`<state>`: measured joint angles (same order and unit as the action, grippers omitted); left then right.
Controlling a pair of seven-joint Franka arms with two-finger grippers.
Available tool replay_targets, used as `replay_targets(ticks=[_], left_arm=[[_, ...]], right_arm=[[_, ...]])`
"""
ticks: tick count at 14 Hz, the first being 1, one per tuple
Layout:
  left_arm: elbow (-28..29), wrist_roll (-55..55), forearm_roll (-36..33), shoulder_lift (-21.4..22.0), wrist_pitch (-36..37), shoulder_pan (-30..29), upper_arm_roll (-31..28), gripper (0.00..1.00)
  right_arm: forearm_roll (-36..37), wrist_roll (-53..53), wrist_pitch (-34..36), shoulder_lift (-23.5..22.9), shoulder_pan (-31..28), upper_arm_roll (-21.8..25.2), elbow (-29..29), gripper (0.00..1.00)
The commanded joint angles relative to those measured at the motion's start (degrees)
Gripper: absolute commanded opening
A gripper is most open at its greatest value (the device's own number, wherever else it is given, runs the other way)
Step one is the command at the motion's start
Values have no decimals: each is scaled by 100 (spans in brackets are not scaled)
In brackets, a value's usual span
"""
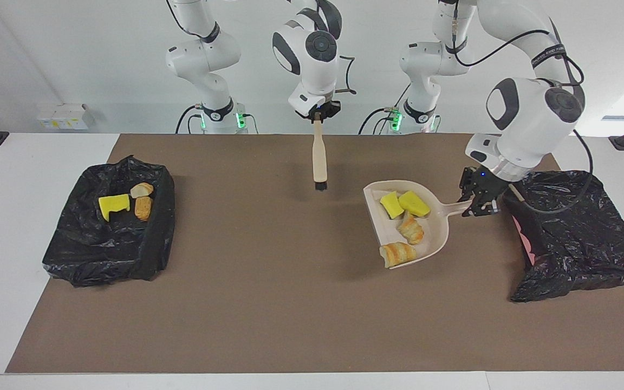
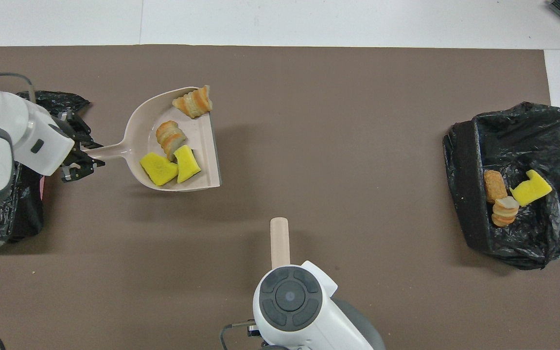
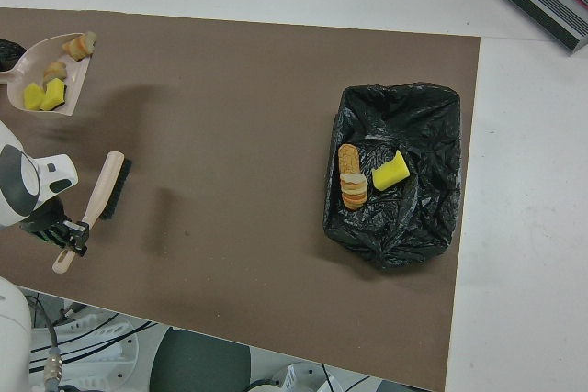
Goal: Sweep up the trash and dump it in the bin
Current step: 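Carry the dustpan to the black bag with the left gripper and tip it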
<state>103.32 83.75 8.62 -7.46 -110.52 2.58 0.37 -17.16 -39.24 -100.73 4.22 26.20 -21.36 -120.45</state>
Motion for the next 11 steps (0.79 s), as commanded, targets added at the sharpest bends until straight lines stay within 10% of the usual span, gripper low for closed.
replay_targets(ticks=[1,11], left_arm=[[-293,798,289,17,433,-633,42,0],[-1208,2127,-351,-141,1156,-2313,-55,0]], right_arm=[[-287,-6,-429,158,87,1,-608,0],[-350,-497,-1669,-26,905,9,-1366,0]])
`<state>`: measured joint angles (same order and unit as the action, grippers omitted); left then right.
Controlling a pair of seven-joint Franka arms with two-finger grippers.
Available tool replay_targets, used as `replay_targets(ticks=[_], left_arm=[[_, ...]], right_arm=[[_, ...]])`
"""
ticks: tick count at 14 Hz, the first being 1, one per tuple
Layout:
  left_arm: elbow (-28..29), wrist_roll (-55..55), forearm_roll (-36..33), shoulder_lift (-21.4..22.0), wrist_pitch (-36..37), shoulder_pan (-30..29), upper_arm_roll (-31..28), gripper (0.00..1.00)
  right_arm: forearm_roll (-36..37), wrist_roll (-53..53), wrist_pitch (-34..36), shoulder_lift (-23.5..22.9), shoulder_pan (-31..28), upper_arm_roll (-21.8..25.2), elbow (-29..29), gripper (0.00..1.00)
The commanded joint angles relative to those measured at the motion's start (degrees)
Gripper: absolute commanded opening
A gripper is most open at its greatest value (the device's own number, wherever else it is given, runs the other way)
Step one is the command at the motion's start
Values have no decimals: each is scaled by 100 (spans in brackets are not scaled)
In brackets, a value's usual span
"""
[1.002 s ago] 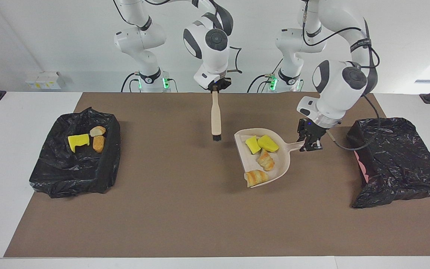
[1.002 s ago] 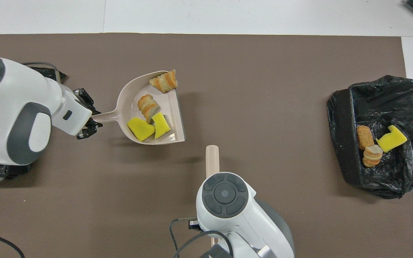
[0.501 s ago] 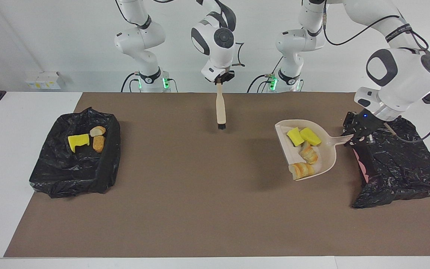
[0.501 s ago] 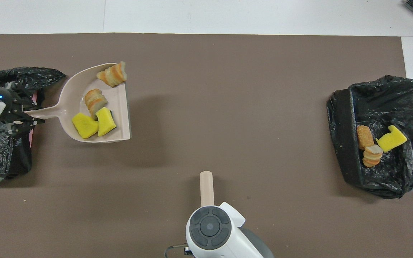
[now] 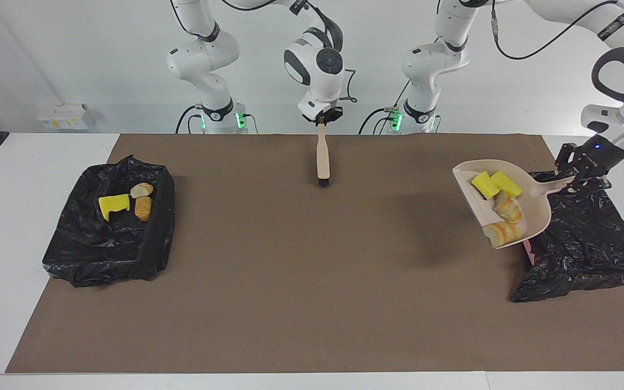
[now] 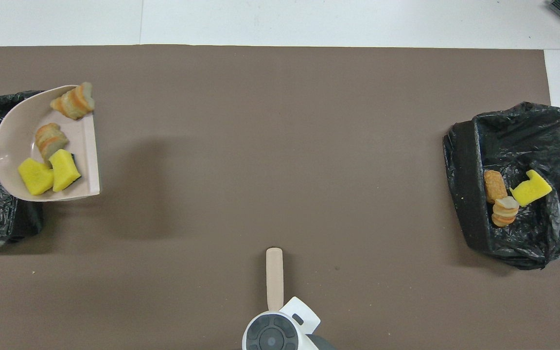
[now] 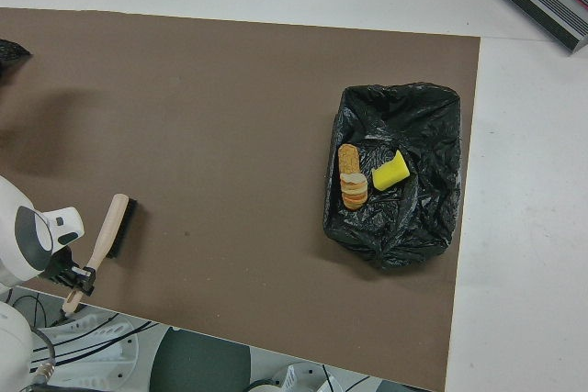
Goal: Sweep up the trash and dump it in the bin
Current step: 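Carry the dustpan to the black bag with the left gripper and tip it, then lower the brush onto the mat and release it with the right gripper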
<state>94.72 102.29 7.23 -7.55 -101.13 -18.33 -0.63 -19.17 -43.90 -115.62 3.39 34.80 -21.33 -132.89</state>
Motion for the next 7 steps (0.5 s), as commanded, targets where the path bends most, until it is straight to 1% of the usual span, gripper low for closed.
replay_targets(ticks=[1,2,4,5,6,7], left_arm=[[-427,344,-449,-176,216,-336,46,0],[-463,379,-677,-185,147,-468,37,0],[-489,633,-907,-220,-168,-680,37,0],[-481,713,-1160,-220,-475,-689,37,0],[-437,714,-1589,-211,-739,-680,37,0],[-263,705,-1950,-194,-977,-680,37,0]], right_arm=[[-149,-83,-180,31,44,6,-132,0],[-140,-75,-258,-30,62,6,-167,1],[-149,-92,-434,-75,71,6,-254,13],[-140,-93,-435,-84,71,6,-255,25],[-140,-93,-435,-84,71,6,-246,44],[-131,-84,-435,-110,71,6,-220,50]])
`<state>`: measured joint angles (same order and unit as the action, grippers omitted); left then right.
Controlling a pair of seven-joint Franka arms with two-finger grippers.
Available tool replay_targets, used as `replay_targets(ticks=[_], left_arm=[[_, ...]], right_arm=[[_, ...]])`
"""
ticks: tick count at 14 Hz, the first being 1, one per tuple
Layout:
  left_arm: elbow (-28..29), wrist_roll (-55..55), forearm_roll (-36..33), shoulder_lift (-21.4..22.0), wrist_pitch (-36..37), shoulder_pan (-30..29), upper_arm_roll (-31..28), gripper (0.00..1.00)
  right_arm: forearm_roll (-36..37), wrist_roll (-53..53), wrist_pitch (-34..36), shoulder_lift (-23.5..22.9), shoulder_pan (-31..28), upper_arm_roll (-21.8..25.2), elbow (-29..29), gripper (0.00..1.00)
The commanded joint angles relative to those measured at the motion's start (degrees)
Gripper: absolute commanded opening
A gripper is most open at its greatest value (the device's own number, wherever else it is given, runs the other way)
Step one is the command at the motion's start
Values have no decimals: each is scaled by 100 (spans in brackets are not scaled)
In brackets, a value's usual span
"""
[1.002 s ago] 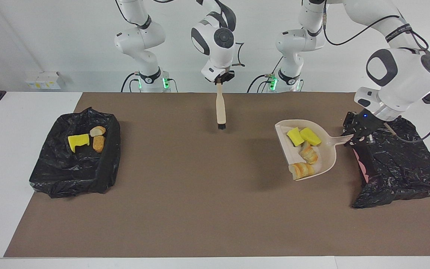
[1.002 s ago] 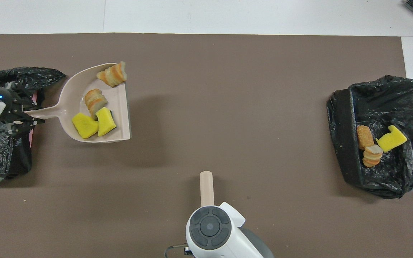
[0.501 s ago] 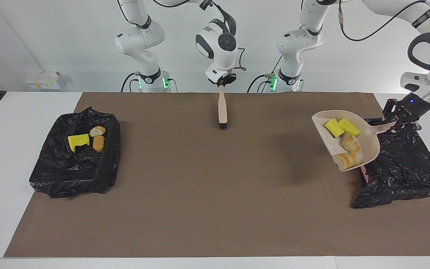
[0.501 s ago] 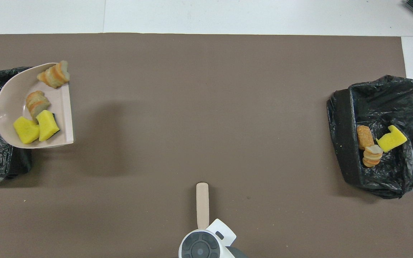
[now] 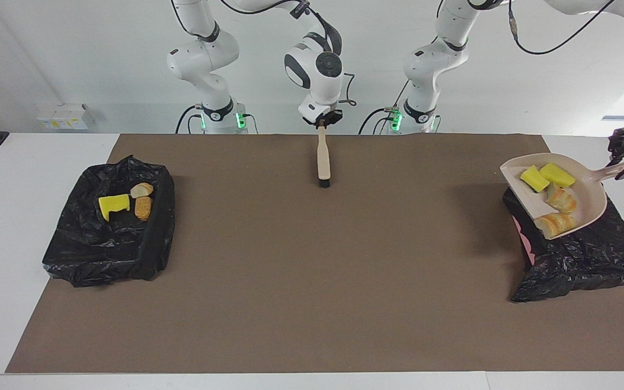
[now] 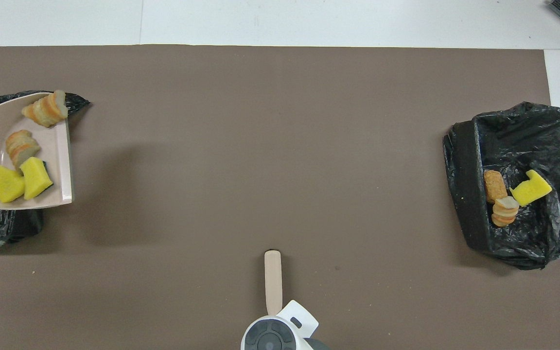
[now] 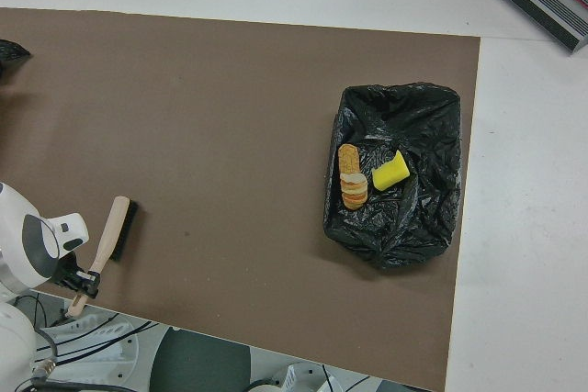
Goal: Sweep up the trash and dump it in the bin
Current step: 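Lower the brush onto the mat and release it with the right gripper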
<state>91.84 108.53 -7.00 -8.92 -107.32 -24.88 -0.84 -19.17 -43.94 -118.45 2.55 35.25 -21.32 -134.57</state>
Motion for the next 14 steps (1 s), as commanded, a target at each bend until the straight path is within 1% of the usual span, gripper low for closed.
replay_targets(ticks=[1,2,3,4,5,6,7,9,11,13,14], left_arm=[[148,72,-713,-49,-560,-25,57,0],[193,72,-819,-57,-710,-51,57,0],[228,63,-960,-75,-825,-52,40,0],[272,37,-1257,-84,-948,-34,40,0],[342,-129,-1495,-101,-1045,1,31,0],[421,-409,-1758,-84,-1063,45,31,0],[466,-525,-2239,-66,-1063,106,31,0],[466,-639,-3014,-66,-1063,317,31,0],[475,-972,-3814,-31,-1011,510,31,0],[484,-1167,-4246,30,-984,528,31,0],[484,-1168,-4422,65,-993,546,31,0]], right_arm=[[-131,-80,-152,-131,0,14,9,57],[-131,-71,-161,-185,-44,23,97,65],[-70,-19,-170,-281,-62,40,193,69],[-17,-10,-187,-325,-88,58,273,78],[-8,-1,-196,-343,-245,58,369,83],[-8,-9,-196,-335,-499,58,475,92],[1,-9,-187,-274,-789,58,580,100],[88,43,-91,-229,-1438,84,879,100],[500,166,-73,-133,-1976,84,1107,100],[878,175,-82,-132,-2450,76,1301,100],[1106,184,-82,-158,-2592,76,1502,100]])
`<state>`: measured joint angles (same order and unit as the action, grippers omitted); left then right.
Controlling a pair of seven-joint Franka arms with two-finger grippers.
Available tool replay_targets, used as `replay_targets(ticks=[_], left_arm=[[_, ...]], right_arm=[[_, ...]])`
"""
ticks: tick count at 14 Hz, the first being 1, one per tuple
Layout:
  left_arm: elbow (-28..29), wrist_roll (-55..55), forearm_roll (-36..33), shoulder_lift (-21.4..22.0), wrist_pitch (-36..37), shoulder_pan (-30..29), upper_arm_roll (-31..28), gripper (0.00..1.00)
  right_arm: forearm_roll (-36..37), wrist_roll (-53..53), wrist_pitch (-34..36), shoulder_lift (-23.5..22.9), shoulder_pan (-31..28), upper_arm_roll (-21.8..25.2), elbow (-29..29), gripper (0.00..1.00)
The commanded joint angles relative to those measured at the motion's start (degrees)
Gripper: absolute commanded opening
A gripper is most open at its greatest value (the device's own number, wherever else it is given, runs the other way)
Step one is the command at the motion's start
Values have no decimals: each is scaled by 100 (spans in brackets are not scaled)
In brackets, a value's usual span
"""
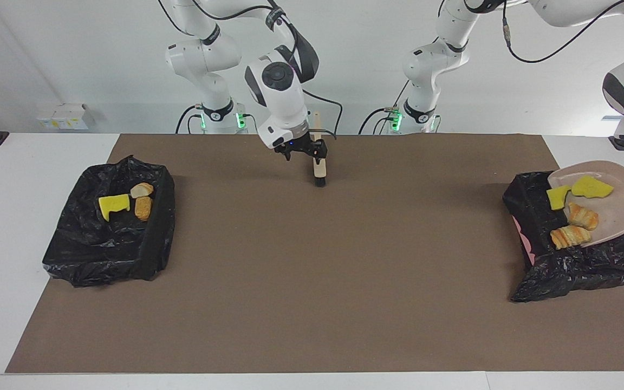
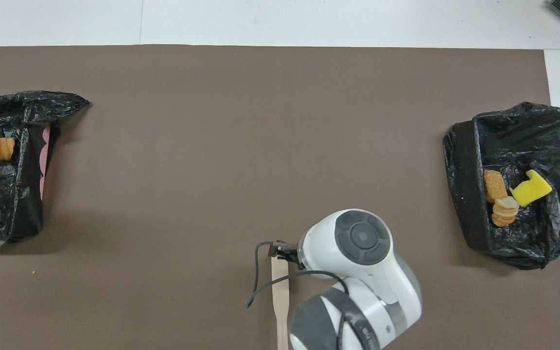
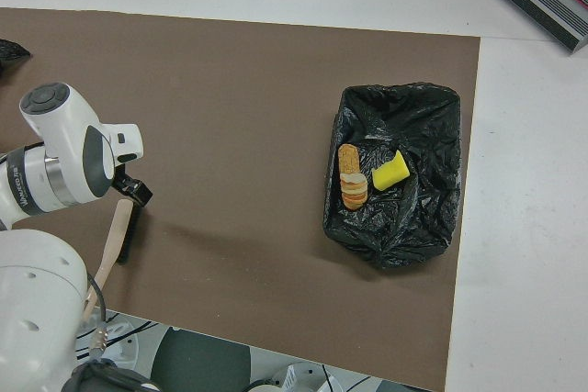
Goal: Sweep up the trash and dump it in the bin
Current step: 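Lower the brush onto the mat and release it with the right gripper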
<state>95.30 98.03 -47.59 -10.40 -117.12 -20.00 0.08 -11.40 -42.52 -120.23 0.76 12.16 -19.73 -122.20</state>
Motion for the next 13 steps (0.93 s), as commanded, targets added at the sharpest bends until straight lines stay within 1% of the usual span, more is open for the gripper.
replay_targets(ticks=[1,2,4,6,7,9,10,12,13], left_arm=[[138,-127,-496,258,-30,49,-61,0],[138,-127,-541,302,-74,14,-61,0],[86,-127,-759,337,-100,-13,-61,0],[59,-127,-954,425,-92,39,-61,0],[59,-127,-989,469,-74,57,-61,0],[42,-127,-1059,504,-56,66,-61,0],[33,-127,-1051,513,-56,66,-26,0],[24,-162,-955,548,5,136,18,0],[67,-258,-919,600,110,241,35,0]], right_arm=[[540,59,113,-23,-415,-75,467,100],[681,68,166,-24,-599,-84,643,100],[718,207,446,-24,-915,-75,1055,100],[762,890,946,-15,-1372,-75,1634,100],[832,1190,1218,20,-1418,-23,1855,100],[1042,1499,1641,11,-1462,258,2478,100],[1130,1622,1913,3,-1488,268,2716,100],[1437,1667,2379,-137,-1567,329,3270,100],[1595,1763,2764,-234,-1576,408,3560,100]])
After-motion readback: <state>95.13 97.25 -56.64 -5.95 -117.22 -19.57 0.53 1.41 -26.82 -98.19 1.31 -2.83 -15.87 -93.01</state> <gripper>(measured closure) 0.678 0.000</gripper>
